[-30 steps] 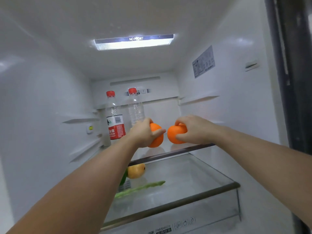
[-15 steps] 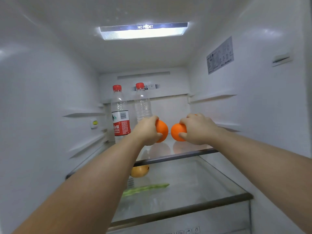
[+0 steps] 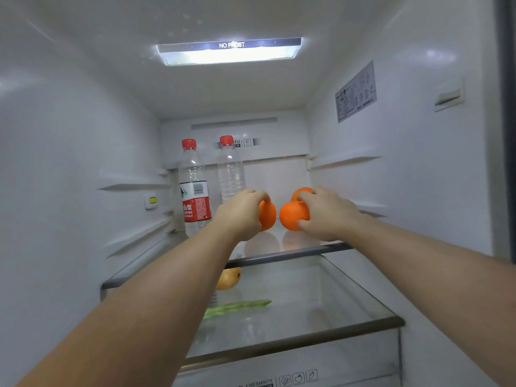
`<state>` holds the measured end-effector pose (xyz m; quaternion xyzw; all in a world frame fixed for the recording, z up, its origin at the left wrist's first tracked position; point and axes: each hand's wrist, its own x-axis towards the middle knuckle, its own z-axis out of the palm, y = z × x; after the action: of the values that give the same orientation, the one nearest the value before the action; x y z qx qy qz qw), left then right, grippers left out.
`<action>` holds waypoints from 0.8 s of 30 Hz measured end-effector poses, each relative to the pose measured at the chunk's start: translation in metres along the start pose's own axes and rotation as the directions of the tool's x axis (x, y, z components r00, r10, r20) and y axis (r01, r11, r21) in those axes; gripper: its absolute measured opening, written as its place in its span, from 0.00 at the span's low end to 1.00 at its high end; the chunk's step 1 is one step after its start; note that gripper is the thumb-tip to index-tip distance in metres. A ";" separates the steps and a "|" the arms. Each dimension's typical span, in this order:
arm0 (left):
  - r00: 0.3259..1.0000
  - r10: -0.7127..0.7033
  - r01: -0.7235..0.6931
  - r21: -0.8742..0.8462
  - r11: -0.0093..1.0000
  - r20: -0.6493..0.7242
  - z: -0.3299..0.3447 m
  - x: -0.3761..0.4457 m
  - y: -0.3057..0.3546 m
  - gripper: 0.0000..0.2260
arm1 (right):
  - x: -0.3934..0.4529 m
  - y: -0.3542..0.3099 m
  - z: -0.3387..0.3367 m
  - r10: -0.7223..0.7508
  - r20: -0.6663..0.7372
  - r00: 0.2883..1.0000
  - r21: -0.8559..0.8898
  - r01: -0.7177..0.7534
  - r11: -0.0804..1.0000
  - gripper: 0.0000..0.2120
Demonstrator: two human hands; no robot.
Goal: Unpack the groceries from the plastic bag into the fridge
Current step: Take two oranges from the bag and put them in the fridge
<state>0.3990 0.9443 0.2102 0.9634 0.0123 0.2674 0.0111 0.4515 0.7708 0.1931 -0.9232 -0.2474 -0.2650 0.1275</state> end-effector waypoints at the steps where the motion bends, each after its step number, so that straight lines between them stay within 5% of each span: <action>1: 1.000 0.006 -0.006 0.006 1.000 0.003 0.000 0.001 0.001 0.27 | 0.000 0.001 0.000 0.000 0.008 1.000 -0.012 0.000 1.000 0.24; 24: 0.997 -0.023 0.031 -0.107 0.994 0.078 -0.012 -0.011 -0.016 0.23 | 0.009 0.013 -0.004 0.025 0.046 0.999 -0.010 -0.025 1.000 0.23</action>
<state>0.3832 0.9603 0.2139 0.9708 0.0104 0.2302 0.0673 0.4631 0.7612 0.2003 -0.9326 -0.2375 -0.2434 0.1208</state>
